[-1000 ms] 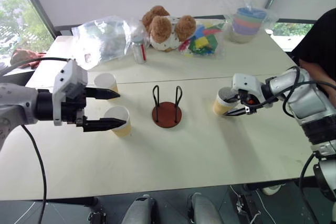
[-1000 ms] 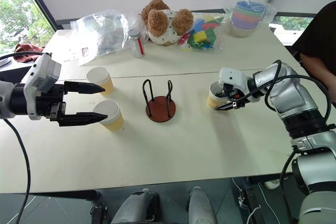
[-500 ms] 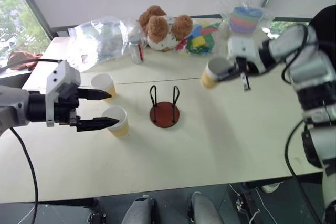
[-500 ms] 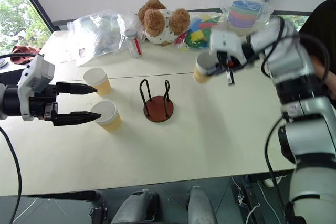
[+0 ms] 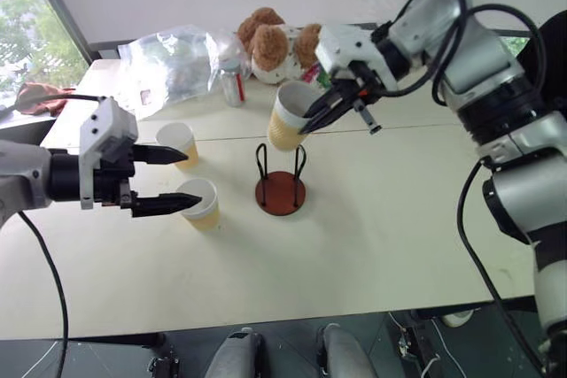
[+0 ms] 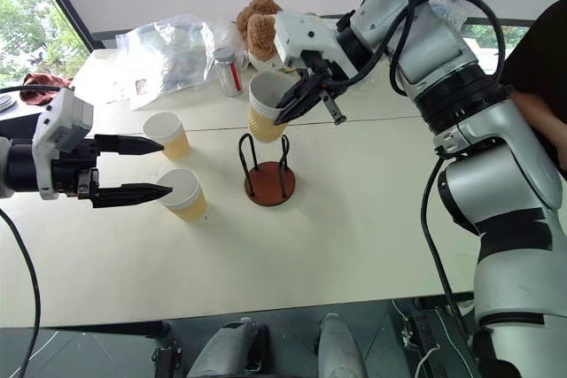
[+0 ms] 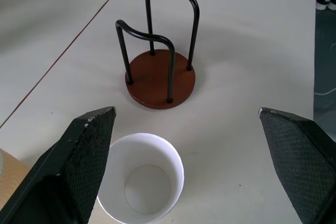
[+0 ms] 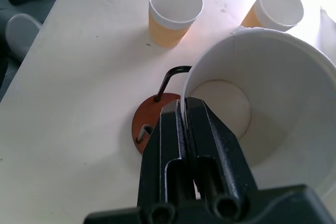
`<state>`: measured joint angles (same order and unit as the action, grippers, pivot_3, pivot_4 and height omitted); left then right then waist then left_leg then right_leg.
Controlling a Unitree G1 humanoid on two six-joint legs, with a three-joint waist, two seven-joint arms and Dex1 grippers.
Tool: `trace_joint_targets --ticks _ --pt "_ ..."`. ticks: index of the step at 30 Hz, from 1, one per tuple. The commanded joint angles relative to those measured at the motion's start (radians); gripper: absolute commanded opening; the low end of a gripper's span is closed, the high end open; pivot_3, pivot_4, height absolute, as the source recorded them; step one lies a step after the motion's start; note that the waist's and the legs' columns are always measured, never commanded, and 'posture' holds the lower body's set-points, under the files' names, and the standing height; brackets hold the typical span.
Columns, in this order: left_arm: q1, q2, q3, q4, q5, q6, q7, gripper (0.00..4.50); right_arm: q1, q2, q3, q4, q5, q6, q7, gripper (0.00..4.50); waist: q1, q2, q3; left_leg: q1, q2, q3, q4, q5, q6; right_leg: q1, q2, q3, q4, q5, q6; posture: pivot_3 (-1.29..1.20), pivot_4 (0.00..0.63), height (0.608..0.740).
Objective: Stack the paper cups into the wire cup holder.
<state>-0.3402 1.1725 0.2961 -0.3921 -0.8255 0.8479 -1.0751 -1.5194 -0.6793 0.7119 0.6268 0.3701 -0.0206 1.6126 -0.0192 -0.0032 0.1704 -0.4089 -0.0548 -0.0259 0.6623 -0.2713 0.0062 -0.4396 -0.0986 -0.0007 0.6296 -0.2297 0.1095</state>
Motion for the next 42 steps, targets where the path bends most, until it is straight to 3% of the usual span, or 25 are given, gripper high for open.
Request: trace_joint_targets --ticks 1,15,19,22,27,31,35,38,42 --pt "0.024 -0.001 0.062 -0.029 -0.018 0.011 0.014 4.50 -0.035 0.024 0.018 0.033 0.024 -0.040 0.002 0.04 -0.002 0.000 0.000 0.000 0.000 0.000 0.000 0.000 0.000 0.000 0.000 0.000 0.000 0.000 0.000 0.00 0.150 0.740" --pt "0.061 -0.029 0.109 -0.059 -0.070 0.029 0.050 4.50 -0.044 0.093 0.118 0.121 0.041 -0.071 0.002 0.04 0.000 0.000 0.000 0.000 0.000 0.000 0.000 0.002 -0.003 -0.001 0.000 0.000 0.001 0.000 0.000 0.00 0.150 0.740" --pt "0.064 -0.029 0.098 -0.054 -0.057 0.016 0.049 4.50 -0.050 0.100 0.122 0.126 0.052 -0.064 0.002 1.24 -0.001 0.000 0.000 0.000 0.001 0.000 0.000 0.002 -0.003 -0.001 0.000 0.000 0.001 0.000 0.000 0.00 0.150 0.740" --pt "0.063 -0.023 0.088 -0.040 -0.031 -0.005 0.038 4.50 -0.060 0.103 0.106 0.138 0.070 -0.051 0.002 2.71 -0.001 0.000 0.000 0.000 0.001 0.000 0.000 0.002 -0.003 -0.001 0.000 0.000 0.001 0.000 0.000 0.00 0.150 0.740" --pt "0.068 0.030 0.071 -0.021 0.058 -0.060 -0.001 4.50 -0.051 0.062 0.024 0.136 0.087 -0.021 0.002 2.71 0.001 0.000 0.000 0.000 0.001 0.000 0.000 0.002 -0.003 -0.001 0.000 0.000 0.001 0.000 0.000 0.00 0.150 0.740" --pt "0.150 0.104 0.067 0.000 0.179 -0.161 -0.084 4.50 0.035 -0.063 -0.067 -0.043 0.203 0.136 0.002 2.71 0.008 0.000 0.001 0.000 0.000 0.000 -0.001 0.002 -0.003 0.000 0.000 0.000 0.000 0.000 0.000 0.00 0.150 0.740" --pt "0.184 0.090 0.058 0.013 0.221 -0.220 -0.110 4.50 0.241 -0.220 -0.225 -0.392 0.374 0.422 0.001 2.71 0.009 0.000 0.000 -0.001 0.000 -0.001 -0.001 -0.003 0.004 0.000 -0.002 0.000 -0.002 0.000 0.000 0.00 0.150 0.740" --pt "0.184 0.084 0.019 -0.010 0.219 -0.221 -0.124 4.50 0.486 -0.314 -0.365 -0.702 0.507 0.641 -0.146 2.71 0.009 0.000 0.001 -0.002 0.001 -0.001 -0.001 -0.003 0.006 0.000 -0.004 -0.001 -0.002 0.000 0.000 0.00 0.150 0.740" --pt "0.150 0.079 -0.067 0.002 0.278 -0.273 -0.127 4.50 0.669 -0.280 -0.505 -0.853 0.550 0.770 -0.393 2.71 0.001 0.001 0.001 -0.002 0.001 0.002 0.000 -0.004 0.006 -0.001 -0.005 0.000 -0.002 0.000 0.000 0.00 0.150 0.740"
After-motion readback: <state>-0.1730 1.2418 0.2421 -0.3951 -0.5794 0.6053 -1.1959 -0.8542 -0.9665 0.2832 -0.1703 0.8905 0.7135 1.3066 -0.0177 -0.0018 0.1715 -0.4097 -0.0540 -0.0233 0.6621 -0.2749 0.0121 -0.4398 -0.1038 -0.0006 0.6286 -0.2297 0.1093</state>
